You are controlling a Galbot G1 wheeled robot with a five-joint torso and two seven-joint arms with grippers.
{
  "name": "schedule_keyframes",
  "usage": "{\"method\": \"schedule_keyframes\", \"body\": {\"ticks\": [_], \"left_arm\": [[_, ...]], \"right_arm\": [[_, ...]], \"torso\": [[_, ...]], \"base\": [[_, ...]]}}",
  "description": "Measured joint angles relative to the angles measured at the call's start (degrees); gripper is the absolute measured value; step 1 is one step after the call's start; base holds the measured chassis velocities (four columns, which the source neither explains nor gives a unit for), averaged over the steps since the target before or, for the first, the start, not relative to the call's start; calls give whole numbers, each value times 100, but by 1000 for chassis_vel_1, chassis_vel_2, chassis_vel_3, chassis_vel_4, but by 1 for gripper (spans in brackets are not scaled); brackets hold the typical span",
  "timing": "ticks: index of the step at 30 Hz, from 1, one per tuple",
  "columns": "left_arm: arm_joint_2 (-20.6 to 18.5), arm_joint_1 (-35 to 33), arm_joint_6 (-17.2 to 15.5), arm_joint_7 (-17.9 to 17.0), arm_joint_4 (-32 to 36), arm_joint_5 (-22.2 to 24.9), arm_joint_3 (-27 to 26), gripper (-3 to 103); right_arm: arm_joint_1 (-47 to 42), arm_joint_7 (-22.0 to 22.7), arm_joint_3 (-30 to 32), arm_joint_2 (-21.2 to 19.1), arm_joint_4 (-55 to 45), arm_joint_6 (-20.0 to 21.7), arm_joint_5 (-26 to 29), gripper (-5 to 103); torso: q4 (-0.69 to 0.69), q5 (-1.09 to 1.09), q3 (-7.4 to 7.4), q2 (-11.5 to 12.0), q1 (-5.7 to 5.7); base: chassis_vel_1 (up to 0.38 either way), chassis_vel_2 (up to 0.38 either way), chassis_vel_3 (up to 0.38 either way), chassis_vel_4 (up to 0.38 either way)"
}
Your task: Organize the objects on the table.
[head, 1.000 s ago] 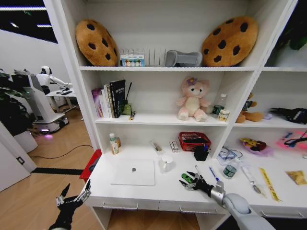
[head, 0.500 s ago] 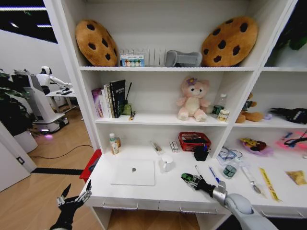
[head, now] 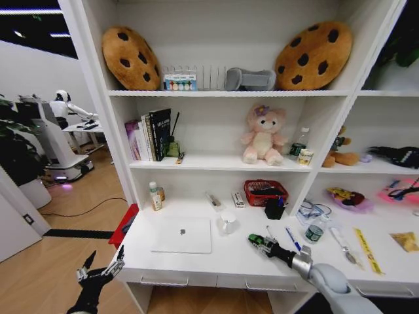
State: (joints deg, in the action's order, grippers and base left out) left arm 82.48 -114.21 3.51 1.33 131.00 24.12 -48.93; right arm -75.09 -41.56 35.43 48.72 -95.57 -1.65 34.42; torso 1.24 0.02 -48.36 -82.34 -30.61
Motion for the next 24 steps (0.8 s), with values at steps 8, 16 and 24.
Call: {"method": "schedule_keyframes", "body": {"ticks": [8, 16, 24], "left_arm": [[6, 27, 0, -1, -43, -16, 40, 98], [59, 38, 6, -2, -108, -31, 36, 98], [169, 52, 10, -1, -213, -91, 34, 98]], "right_arm": [[1197, 424, -155, -672, -804, 672, 1022, 35], [3741, 269, -1887, -902, 410, 1092, 1401, 35], [6154, -33, -3853, -120, 2072, 927, 1339, 35]], "torso": [[-2, -3, 1, 0, 0], [-4, -4, 0, 0, 0], [-3, -4, 0, 0, 0]], "base": [[0, 0, 0, 0], [0, 0, 0, 0], [0, 0, 0, 0]]}}
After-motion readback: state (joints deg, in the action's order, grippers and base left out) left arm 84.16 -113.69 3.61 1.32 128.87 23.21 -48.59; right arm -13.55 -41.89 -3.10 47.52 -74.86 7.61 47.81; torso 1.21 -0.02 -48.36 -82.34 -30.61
